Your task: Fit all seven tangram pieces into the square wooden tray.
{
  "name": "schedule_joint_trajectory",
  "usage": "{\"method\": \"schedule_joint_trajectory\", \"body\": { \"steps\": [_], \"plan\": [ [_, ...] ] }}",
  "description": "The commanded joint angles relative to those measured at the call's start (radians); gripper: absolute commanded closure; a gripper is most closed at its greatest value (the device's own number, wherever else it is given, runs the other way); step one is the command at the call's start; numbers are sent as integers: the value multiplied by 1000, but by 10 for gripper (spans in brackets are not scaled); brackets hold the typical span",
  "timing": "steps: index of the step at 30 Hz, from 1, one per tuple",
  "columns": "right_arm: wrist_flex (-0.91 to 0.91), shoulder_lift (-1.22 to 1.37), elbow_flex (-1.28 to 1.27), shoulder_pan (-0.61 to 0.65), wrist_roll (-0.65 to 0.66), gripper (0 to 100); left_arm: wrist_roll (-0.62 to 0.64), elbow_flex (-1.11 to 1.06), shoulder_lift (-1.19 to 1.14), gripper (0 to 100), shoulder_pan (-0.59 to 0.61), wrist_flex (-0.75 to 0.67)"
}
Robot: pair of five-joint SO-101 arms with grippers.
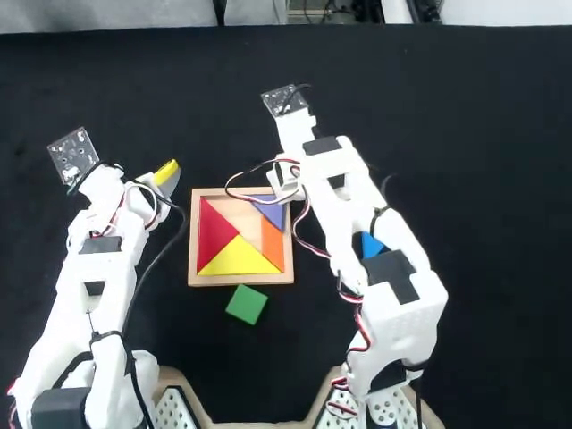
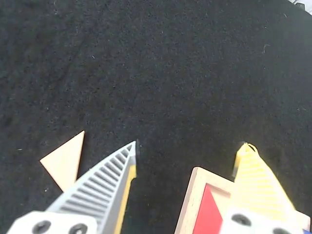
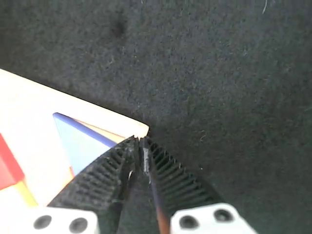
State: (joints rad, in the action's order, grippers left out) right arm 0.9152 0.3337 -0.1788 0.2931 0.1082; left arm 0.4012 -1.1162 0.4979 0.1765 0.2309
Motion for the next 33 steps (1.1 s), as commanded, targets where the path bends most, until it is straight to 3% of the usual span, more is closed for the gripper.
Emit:
{"method": "schedule_joint_trajectory", "body": {
  "steps": [1, 14, 23, 33],
  "plan": [
    [-17, -5, 21, 32, 12, 987, -11, 10, 0, 683, -10, -21],
    [-14, -77, -4, 8, 3, 987, -11, 10, 0, 683, -12, -21],
    [-25, -140, -65, 143, 61, 987, -9, 10, 0, 683, -7, -21],
    [-155, -139, -137, 160, 106, 987, -6, 10, 0, 683, -4, -21]
  ]
}}
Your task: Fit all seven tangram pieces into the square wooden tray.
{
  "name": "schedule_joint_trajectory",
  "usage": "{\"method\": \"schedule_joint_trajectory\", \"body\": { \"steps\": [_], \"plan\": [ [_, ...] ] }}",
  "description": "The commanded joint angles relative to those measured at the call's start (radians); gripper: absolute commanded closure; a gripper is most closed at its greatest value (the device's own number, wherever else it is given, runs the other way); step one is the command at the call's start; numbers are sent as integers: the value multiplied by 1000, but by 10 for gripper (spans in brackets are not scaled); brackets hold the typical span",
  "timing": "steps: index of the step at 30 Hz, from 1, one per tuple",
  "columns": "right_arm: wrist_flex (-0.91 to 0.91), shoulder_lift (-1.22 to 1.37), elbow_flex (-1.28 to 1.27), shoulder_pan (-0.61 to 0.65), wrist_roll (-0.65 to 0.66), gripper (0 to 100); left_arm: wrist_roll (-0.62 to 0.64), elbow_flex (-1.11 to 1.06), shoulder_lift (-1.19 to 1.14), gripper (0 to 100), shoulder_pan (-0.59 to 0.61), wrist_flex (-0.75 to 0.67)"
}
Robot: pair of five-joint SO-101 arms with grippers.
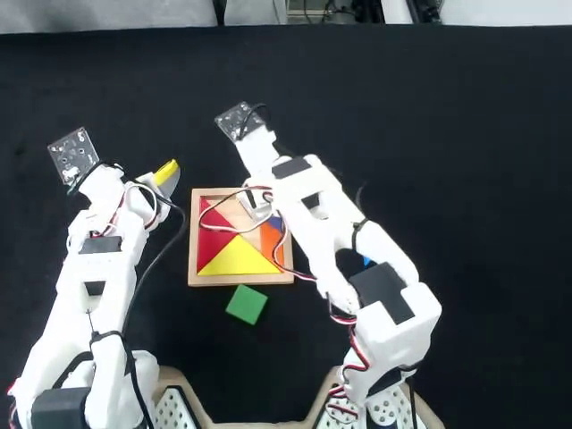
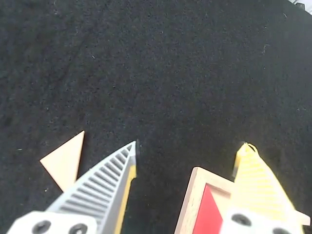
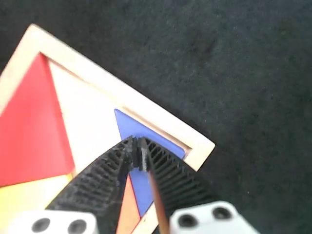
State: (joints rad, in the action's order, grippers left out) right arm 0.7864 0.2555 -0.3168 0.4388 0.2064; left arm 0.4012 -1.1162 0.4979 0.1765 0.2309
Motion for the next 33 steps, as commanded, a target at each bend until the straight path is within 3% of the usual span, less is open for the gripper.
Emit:
{"method": "schedule_joint_trajectory", "body": {
  "steps": [1, 9, 20, 33],
  "plan": [
    [-26, -62, 1, 20, 6, 987, -6, 10, 0, 683, -4, -21],
    [9, -65, 2, 86, 9, 987, -8, 10, 0, 683, -4, -20],
    [8, -15, 8, -6, 11, 987, -9, 10, 0, 683, -4, -17],
    [115, -62, 53, -3, 8, 987, -11, 12, 0, 683, -4, -17]
  ]
}}
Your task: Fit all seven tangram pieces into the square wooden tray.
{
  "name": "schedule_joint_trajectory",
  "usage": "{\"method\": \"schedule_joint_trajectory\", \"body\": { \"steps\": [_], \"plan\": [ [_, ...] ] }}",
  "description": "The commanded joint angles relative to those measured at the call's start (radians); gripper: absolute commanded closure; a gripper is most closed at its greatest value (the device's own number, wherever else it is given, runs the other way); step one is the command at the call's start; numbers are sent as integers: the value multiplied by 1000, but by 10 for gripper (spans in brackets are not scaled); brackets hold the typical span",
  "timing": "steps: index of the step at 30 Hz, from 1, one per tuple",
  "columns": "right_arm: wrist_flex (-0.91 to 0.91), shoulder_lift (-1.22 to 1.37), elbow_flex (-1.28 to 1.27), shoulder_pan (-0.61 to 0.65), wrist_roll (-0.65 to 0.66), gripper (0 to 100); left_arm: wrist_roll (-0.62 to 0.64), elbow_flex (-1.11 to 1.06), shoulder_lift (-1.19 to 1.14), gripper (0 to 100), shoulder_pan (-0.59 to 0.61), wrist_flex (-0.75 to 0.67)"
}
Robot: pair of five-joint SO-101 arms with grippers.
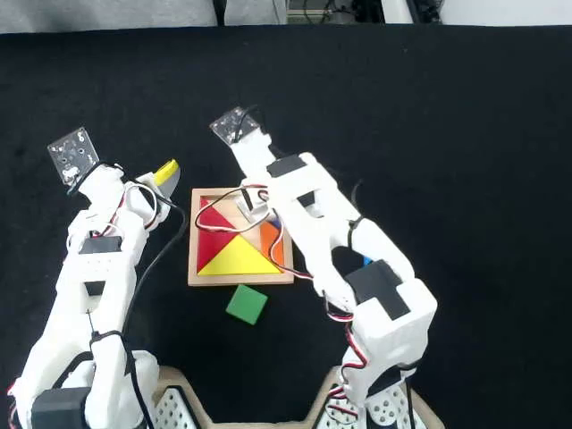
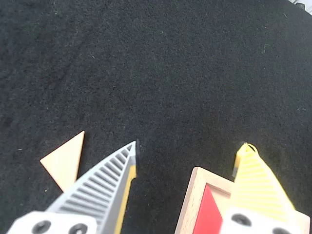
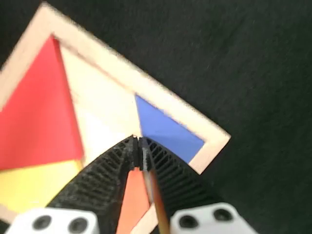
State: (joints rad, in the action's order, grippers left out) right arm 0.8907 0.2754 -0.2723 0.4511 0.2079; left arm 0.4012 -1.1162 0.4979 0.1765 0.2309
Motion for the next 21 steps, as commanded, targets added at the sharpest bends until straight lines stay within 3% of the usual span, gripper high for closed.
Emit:
{"method": "schedule_joint_trajectory", "body": {
  "steps": [1, 11, 21],
  "plan": [
    [9, -97, -5, -15, 9, 987, -11, 12, 0, 683, -4, -18],
    [-55, -117, -88, 51, 11, 987, -11, 10, 0, 683, -4, -20],
    [-54, -117, -102, 38, 11, 987, -11, 10, 0, 683, -4, -17]
  ]
}}
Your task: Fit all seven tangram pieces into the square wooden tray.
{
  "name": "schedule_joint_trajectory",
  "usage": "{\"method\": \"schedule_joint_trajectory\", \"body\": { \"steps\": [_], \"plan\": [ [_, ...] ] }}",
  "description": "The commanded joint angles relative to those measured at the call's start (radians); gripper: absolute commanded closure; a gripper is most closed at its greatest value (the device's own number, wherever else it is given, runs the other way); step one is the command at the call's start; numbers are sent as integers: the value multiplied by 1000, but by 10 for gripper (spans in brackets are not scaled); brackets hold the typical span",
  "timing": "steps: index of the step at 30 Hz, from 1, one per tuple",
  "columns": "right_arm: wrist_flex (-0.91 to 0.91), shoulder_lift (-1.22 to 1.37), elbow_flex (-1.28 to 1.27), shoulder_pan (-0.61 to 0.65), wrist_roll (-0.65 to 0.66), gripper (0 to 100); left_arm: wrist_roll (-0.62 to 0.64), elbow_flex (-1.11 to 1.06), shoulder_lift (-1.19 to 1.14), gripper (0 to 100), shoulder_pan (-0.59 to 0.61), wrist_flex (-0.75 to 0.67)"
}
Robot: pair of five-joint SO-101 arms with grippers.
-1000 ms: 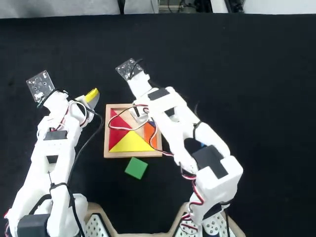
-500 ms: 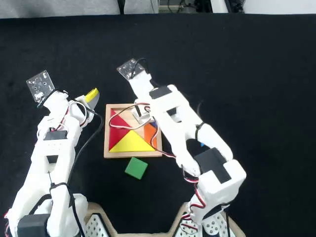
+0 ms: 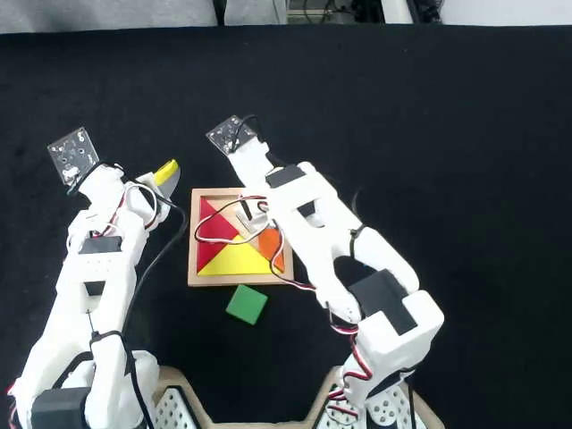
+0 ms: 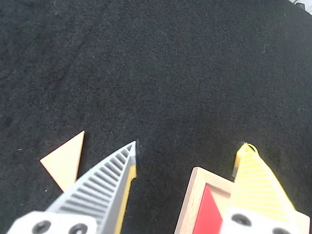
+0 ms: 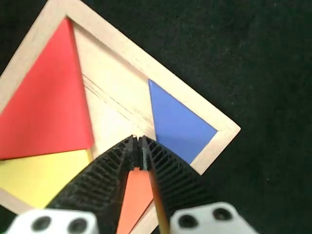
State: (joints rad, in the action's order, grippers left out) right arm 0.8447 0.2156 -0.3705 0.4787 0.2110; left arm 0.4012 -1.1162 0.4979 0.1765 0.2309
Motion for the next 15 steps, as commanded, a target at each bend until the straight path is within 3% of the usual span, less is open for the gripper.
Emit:
{"method": "schedule_joint_trajectory", "body": {
  "steps": [1, 6, 15],
  "plan": [
    [-8, -58, -4, 3, 8, 987, -11, 10, 0, 683, -4, -17],
    [-8, -59, -5, -58, 64, 987, -11, 8, 2, 683, -4, -17],
    [35, -97, 2, -57, 80, 987, -11, 10, 2, 683, -4, -17]
  ]
}}
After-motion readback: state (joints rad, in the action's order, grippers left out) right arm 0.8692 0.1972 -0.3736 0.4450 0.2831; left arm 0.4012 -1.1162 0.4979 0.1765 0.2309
